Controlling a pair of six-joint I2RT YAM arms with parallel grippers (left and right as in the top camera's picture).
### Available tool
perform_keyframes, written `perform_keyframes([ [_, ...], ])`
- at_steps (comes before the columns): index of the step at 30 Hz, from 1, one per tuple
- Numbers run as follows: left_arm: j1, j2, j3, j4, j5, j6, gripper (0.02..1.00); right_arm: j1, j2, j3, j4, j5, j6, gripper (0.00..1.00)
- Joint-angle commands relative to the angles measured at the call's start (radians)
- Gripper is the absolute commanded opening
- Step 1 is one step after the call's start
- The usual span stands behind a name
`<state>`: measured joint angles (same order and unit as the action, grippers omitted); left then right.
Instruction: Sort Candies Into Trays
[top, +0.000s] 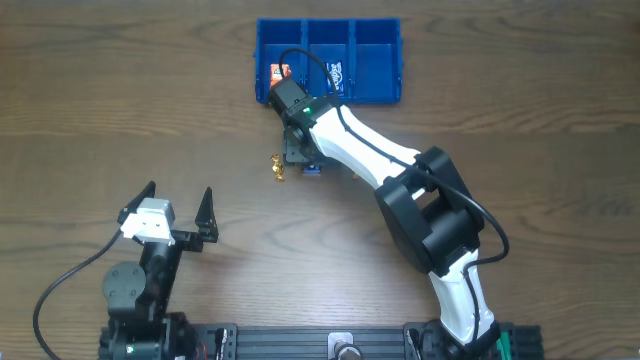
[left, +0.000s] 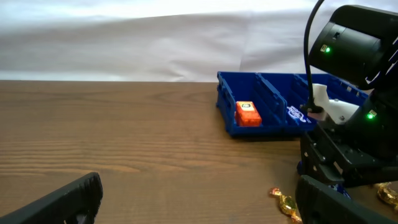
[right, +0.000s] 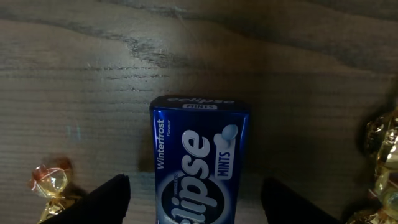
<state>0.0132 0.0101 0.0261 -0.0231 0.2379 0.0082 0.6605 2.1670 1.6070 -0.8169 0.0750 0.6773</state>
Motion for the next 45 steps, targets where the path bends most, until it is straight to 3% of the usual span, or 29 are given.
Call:
perform_keyframes([
  [1, 0.006, -0.007, -0.021, -0.032, 0.018, 0.014, 0.998, 0.006, 0.007, -0.005, 0.000, 0.026, 0.003, 0.695],
  [11, 0.006, -0.007, -0.021, -0.032, 0.018, 0.014, 0.998, 0.013, 0.029, -0.005, 0.002, 0.036, 0.004, 0.693],
  [20, 0.006, -0.007, -0.021, -0.032, 0.018, 0.014, 0.998, 0.013, 0.034, -0.005, 0.012, 0.036, 0.004, 0.527],
  [30, 0.006, -0.007, -0.021, -0.032, 0.018, 0.014, 0.996, 0.013, 0.054, -0.005, 0.017, 0.036, 0.004, 0.509],
  [37, 0.006, -0.007, -0.021, -0.032, 0.018, 0.014, 0.998, 0.013, 0.054, -0.005, 0.022, 0.036, 0.004, 0.316],
  [45, 0.006, -0.007, -0.021, -0.032, 0.018, 0.014, 0.998, 0.013, 0.031, -0.001, 0.018, 0.036, 0.003, 0.222],
])
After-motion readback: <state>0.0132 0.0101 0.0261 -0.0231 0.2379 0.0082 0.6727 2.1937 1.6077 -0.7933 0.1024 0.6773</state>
